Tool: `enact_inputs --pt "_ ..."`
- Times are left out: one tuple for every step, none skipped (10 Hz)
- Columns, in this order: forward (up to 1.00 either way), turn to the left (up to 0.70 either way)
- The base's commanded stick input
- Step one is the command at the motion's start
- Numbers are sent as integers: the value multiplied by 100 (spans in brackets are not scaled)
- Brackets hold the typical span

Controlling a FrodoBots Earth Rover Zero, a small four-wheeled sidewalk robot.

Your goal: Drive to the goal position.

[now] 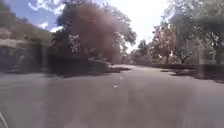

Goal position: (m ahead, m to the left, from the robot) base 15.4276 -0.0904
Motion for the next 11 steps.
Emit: enact_inputs --pt "50 0" --pt "50 0" --pt "50 0" --pt "50 0" --pt "50 0" --pt "50 0" --pt "50 0" --pt "50 0" --pt "50 0" --pt "50 0" --pt "50 0"
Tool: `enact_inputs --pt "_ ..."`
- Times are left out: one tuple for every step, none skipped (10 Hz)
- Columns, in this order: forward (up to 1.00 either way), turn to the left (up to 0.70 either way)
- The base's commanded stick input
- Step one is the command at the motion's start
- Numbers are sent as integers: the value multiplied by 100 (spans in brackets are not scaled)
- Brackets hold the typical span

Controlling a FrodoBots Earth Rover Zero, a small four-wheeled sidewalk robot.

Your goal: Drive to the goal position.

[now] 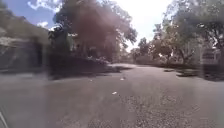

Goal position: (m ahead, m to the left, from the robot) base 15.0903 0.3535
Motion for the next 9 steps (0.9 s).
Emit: enact_inputs --pt "50 0" --pt "50 0" --pt "50 0" --pt "50 0" --pt "50 0" --pt "50 0" --pt "50 0" --pt "50 0" --pt "50 0"
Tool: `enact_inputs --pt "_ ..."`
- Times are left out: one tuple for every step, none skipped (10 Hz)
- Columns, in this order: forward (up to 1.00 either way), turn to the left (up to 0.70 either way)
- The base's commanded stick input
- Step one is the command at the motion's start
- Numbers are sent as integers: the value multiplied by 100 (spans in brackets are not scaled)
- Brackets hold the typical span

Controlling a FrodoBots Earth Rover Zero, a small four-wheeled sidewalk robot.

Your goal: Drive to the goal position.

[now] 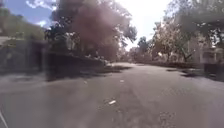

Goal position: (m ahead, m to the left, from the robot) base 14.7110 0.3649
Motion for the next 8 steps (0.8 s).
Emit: enact_inputs --pt "50 0" --pt "50 0" --pt "50 0" --pt "50 0" --pt "50 0" --pt "50 0" --pt "50 0" --pt "50 0"
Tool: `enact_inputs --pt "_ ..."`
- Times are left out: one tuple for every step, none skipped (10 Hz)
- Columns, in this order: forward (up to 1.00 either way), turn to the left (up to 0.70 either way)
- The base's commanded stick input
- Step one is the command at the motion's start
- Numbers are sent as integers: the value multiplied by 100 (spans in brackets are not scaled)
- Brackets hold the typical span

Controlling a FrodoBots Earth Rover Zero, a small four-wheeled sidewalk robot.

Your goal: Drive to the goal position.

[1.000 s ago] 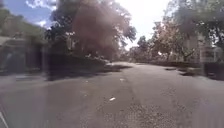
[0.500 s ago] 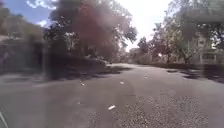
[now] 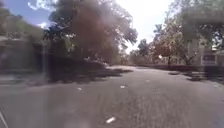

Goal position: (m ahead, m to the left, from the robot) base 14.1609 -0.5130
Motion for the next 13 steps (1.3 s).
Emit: enact_inputs --pt "50 0" --pt "50 0" --pt "50 0" --pt "50 0" --pt "50 0" --pt "50 0" --pt "50 0" --pt "50 0" --pt "50 0" --pt "50 0" --pt "50 0" --pt "50 0" --pt "50 0"
